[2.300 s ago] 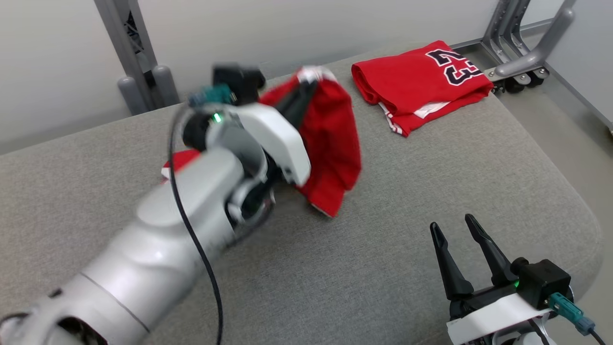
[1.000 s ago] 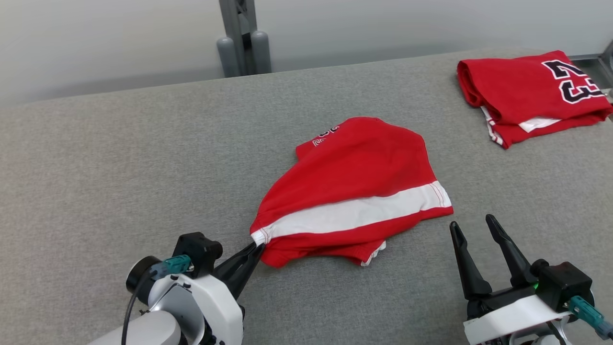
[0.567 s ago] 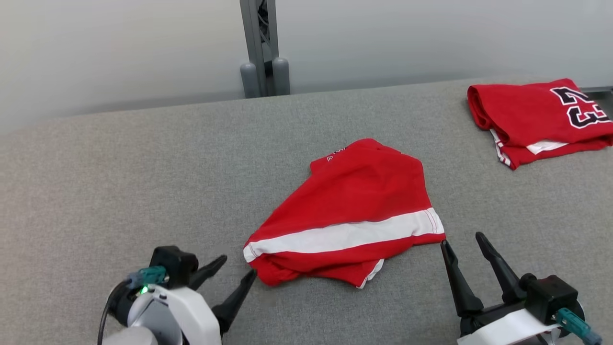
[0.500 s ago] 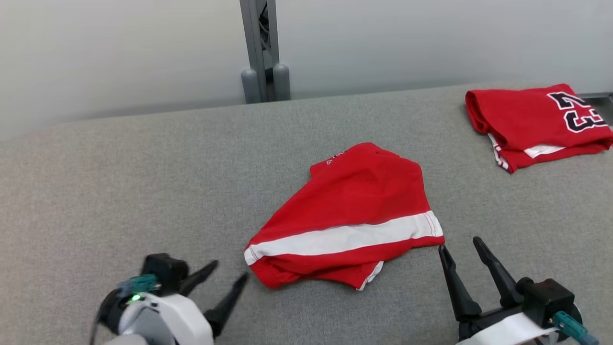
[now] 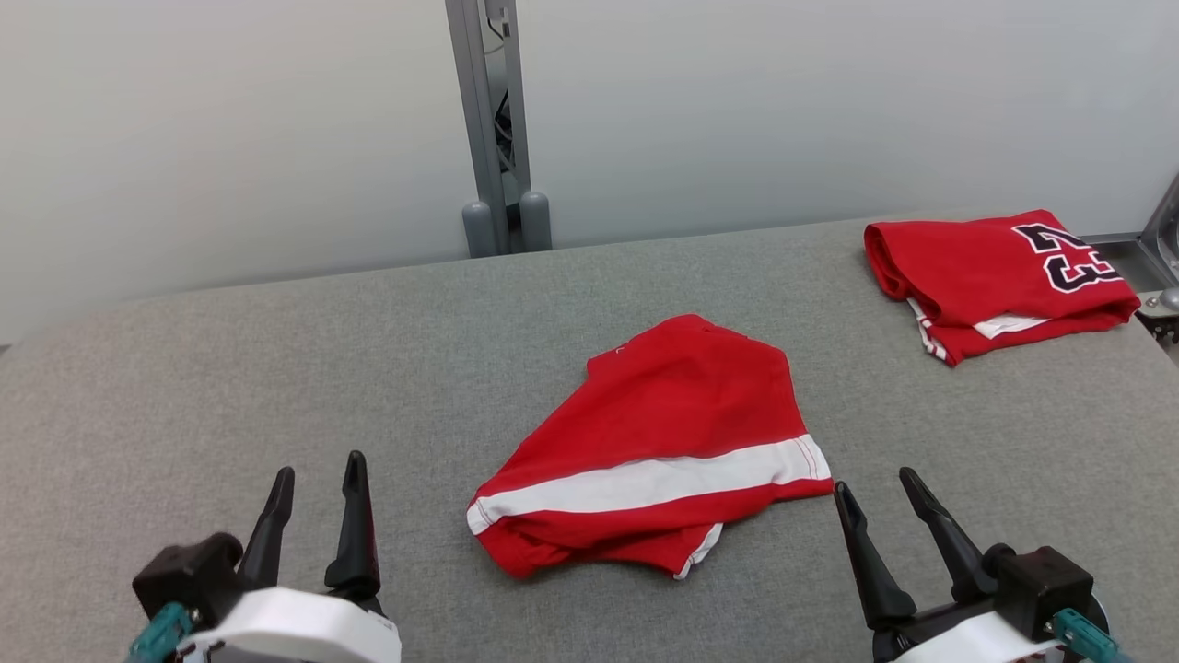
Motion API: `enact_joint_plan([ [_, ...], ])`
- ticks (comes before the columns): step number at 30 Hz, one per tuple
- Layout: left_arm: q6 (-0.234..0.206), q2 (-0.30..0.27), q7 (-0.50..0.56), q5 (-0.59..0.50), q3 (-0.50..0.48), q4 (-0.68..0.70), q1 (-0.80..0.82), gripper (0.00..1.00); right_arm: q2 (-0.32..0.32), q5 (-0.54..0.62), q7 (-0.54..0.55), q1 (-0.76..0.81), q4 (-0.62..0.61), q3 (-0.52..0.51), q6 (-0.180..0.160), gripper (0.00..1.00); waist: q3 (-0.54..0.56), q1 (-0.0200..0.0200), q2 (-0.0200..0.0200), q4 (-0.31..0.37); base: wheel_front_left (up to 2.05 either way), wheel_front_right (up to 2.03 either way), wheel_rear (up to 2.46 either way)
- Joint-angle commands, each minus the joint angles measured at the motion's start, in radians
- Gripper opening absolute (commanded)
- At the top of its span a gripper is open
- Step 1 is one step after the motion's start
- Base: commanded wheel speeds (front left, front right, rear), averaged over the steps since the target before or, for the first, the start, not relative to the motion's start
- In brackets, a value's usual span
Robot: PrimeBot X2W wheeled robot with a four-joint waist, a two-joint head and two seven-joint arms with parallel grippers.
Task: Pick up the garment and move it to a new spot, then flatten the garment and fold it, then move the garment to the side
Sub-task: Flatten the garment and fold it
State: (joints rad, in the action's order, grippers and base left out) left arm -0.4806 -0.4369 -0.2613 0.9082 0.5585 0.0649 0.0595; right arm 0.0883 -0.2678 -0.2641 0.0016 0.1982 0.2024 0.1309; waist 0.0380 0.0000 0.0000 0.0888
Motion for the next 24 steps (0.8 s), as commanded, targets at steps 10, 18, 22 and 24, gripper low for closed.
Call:
enact_joint_plan([
  [10, 0.113, 0.339, -0.004, -0.305, -0.398, 0.097, -0.218, 1.0, -0.006, 0.009, 0.0, 0.033, -0.008, -0.029, 0.0, 1.0, 0.03, 0.0, 0.0, -0.004, 0.0, 0.0, 0.0],
  [18, 0.266, 0.382, -0.004, -0.605, -0.455, 0.043, -0.257, 1.0, -0.011, 0.011, 0.0, 0.045, -0.003, -0.036, 0.0, 1.0, 0.028, 0.0, 0.0, -0.002, 0.0, 0.0, 0.0],
  [22, 0.282, 0.383, -0.004, -0.719, -0.442, 0.003, -0.277, 1.0, -0.002, 0.01, 0.0, 0.043, 0.0, -0.036, 0.0, 1.0, 0.027, 0.0, 0.0, 0.005, 0.0, 0.0, 0.0],
  [24, 0.285, 0.384, -0.004, -0.723, -0.427, -0.039, -0.291, 1.0, 0.002, 0.013, 0.0, 0.047, -0.002, -0.04, 0.0, 1.0, 0.028, 0.0, 0.0, 0.006, 0.0, 0.0, 0.0],
])
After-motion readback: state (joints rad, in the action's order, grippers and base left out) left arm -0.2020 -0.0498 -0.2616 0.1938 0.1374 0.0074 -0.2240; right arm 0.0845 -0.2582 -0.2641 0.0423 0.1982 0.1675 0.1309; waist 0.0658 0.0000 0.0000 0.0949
